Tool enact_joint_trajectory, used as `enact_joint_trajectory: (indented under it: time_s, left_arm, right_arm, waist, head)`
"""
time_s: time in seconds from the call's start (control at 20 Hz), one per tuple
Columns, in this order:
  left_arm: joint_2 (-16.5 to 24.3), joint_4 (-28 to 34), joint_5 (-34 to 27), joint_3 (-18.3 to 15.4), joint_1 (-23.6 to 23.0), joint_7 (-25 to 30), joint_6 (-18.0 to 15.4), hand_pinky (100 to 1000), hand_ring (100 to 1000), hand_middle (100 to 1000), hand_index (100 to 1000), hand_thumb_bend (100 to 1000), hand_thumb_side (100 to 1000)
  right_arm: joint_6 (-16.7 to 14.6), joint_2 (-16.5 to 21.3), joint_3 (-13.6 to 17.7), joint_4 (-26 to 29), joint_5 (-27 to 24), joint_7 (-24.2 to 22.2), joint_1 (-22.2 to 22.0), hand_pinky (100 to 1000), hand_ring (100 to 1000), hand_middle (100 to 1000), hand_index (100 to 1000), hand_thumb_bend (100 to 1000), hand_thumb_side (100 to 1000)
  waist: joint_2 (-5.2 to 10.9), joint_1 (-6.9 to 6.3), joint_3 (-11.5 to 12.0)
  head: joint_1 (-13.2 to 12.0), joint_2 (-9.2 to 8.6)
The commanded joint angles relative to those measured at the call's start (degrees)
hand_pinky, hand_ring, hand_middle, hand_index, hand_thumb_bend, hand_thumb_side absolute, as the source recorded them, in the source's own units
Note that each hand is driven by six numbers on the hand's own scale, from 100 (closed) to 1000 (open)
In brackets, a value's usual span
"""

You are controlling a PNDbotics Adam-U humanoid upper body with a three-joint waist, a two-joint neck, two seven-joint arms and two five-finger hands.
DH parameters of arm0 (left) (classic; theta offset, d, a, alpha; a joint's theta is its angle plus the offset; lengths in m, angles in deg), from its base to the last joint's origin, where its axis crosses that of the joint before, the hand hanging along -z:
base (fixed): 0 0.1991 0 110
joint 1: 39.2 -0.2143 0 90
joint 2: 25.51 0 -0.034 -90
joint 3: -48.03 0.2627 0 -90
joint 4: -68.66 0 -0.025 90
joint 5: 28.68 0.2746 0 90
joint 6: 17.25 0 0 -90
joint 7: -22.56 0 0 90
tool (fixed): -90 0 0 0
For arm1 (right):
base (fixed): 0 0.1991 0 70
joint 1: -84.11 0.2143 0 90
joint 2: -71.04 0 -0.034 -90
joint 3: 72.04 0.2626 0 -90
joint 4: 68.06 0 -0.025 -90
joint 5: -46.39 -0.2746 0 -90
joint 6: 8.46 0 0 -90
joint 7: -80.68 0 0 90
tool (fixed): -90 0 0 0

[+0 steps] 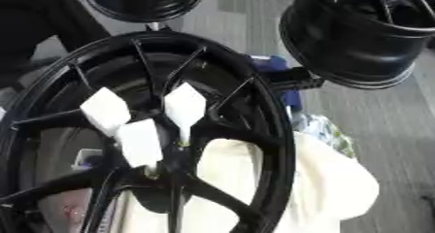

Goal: Pull the pin out of the wheel hub.

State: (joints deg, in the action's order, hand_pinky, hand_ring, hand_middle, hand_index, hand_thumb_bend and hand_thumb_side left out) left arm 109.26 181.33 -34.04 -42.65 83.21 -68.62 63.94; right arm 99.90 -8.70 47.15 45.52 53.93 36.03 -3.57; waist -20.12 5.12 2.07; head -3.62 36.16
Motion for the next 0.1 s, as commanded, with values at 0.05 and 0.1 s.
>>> enact_joint_trajectory:
  time_s: [0.05,0.1]
  left_arm:
    - [2.93,1.87,1.45,1.37,1.12,2.24,-5.43,818,765,677,846,100,314]
    - [2.96,1.90,2.20,1.78,1.25,2.99,-6.61,816,765,677,844,100,303]
  right_arm:
    - [6.05,2.55,0.08,1.02,0.62,6.62,0.33,828,607,668,840,428,252]
    - [6.03,2.58,0.04,1.02,0.66,6.62,0.35,828,607,668,840,429,252]
  waist:
    - [1.07,-0.29,-0.14]
    - [1.09,-0.31,-0.16]
  head:
    - [-0.26,-0.24]
    - [-0.28,-0.23]
